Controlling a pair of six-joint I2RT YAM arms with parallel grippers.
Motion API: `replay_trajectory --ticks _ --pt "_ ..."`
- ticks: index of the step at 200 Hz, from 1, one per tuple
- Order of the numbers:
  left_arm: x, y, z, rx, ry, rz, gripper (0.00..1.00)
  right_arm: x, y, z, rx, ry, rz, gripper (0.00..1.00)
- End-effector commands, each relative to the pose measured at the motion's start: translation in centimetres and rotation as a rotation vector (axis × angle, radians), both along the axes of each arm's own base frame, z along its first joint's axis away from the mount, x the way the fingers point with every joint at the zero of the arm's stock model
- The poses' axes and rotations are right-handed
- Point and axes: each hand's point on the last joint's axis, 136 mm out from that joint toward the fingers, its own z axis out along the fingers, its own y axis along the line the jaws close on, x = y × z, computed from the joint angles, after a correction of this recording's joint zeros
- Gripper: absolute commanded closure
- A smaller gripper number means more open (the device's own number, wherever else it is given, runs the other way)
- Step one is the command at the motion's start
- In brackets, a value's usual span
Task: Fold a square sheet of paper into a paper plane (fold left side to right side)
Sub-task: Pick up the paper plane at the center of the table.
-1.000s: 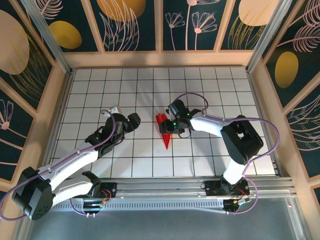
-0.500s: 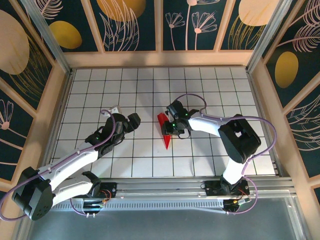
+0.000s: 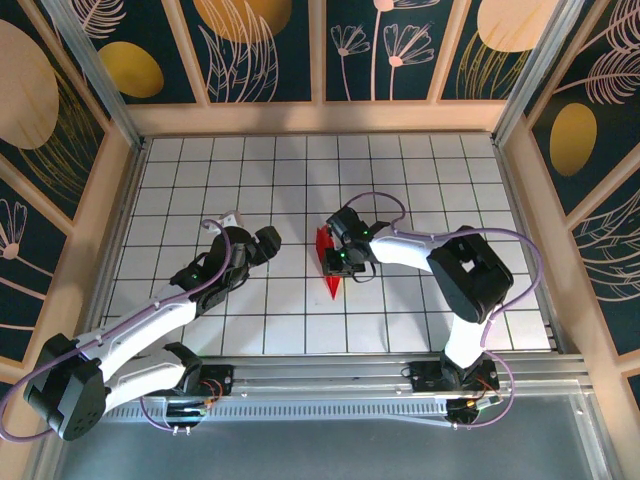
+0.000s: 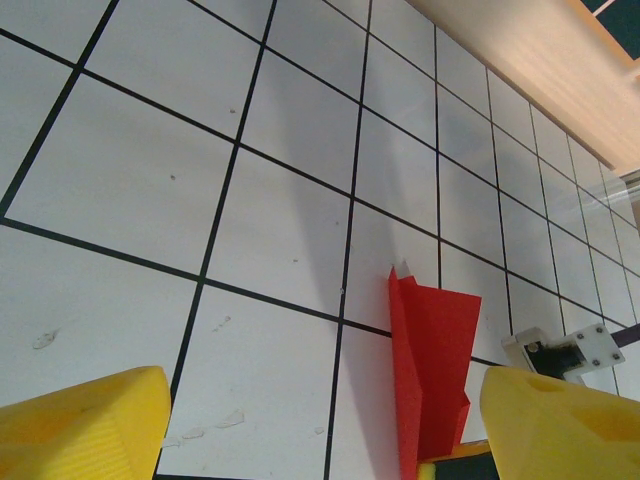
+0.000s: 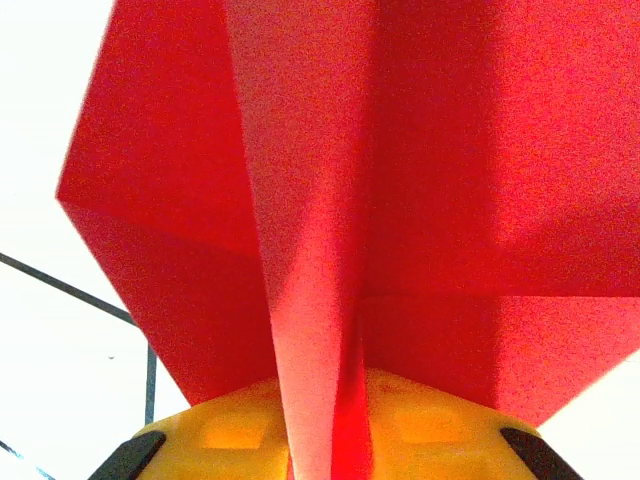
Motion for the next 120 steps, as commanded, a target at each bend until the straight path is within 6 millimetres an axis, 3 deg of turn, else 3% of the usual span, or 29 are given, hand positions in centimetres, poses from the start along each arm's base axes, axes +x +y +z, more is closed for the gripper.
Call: replay_trajectory --ticks 1,75,120 --pt "0.2 0.5 0.7 0.015 -0.02 0.013 0.19 -0.2 -0.1 -0.5 -0.044 0.017 -0.026 0.81" --pt "0.2 0.5 0.7 0.016 -0.02 0.012 0.19 -0.2 -0.2 0.2 -0.061 0.006 -0.058 0.93" --pt "0.3 0.6 1.4 0.012 -0.04 0.016 0.18 1.3 -0.9 3.6 -0.079 -0.075 -0.09 0.96"
